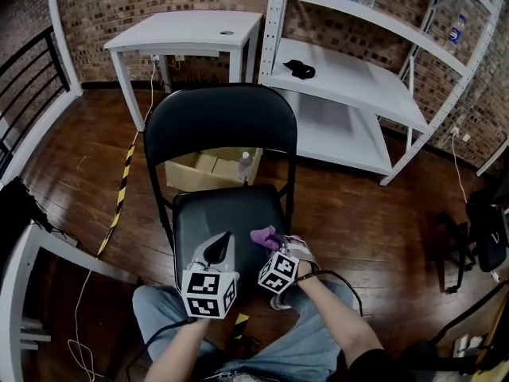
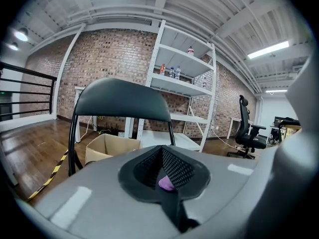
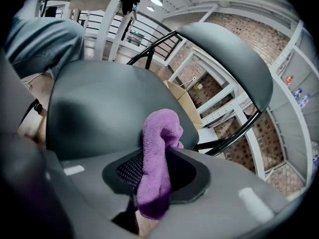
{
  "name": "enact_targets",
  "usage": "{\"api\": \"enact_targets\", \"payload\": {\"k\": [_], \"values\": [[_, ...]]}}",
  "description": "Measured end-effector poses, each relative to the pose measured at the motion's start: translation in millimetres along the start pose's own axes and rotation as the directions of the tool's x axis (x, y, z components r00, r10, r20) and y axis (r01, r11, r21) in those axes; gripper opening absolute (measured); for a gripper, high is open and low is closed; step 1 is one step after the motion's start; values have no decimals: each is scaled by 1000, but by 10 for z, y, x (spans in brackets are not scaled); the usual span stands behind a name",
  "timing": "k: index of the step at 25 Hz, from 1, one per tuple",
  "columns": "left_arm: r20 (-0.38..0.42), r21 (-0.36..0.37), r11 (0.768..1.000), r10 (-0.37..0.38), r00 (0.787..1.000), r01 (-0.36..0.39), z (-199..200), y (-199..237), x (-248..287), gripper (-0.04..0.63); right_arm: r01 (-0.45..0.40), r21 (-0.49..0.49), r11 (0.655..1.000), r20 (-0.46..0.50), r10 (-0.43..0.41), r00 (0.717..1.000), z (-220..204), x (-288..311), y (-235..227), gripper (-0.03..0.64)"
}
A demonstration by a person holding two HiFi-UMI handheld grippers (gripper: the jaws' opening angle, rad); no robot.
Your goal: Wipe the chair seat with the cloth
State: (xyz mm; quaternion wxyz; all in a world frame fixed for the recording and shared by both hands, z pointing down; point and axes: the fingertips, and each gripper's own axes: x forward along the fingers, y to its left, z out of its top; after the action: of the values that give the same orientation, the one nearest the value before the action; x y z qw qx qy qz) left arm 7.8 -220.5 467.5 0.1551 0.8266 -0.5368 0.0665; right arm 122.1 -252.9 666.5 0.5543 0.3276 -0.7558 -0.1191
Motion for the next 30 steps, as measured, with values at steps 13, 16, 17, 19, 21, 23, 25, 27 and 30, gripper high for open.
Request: {"api": "enact_targets", "payload": {"k": [13, 16, 17, 19, 21, 23, 25, 27, 30], "values": [[4, 13, 1000, -10, 1000, 10, -24, -193, -156, 4, -36, -16, 999, 49, 37, 998, -267, -613, 597, 109], [9, 14, 1000, -6, 1000, 6, -9, -191, -202, 3, -39, -26, 999, 48, 40, 998, -304, -672, 696, 109], [9, 14, 1000, -6, 1000, 6, -7, -194, -212, 5, -38, -27, 999, 48, 40, 998, -304, -678, 708, 109], [10, 14, 1000, -6, 1000, 6, -9, -209, -232, 4, -37, -19, 999, 48, 38, 998, -293, -688, 705, 109], [14, 14, 1000, -4, 1000, 3, -2, -208, -261, 3, -26, 4, 1000, 62, 26, 998, -243, -718, 664, 109], [22, 12, 1000, 1, 1000, -2, 23, -194, -294, 3, -5, 49, 999, 98, 0, 995, -118, -794, 561, 109], [31, 10, 1000, 5, 1000, -6, 52, -194, -329, 4, 21, 113, 993, 150, -38, 988, 60, -926, 398, 109], [39, 12, 1000, 8, 999, -9, 81, -207, -369, 4, 48, 174, 984, 204, -84, 975, 253, -1091, 223, 109], [57, 17, 1000, 15, 998, -16, 140, -207, -444, 3, 68, 240, 968, 277, -135, 951, 539, -1329, 32, 109]]}}
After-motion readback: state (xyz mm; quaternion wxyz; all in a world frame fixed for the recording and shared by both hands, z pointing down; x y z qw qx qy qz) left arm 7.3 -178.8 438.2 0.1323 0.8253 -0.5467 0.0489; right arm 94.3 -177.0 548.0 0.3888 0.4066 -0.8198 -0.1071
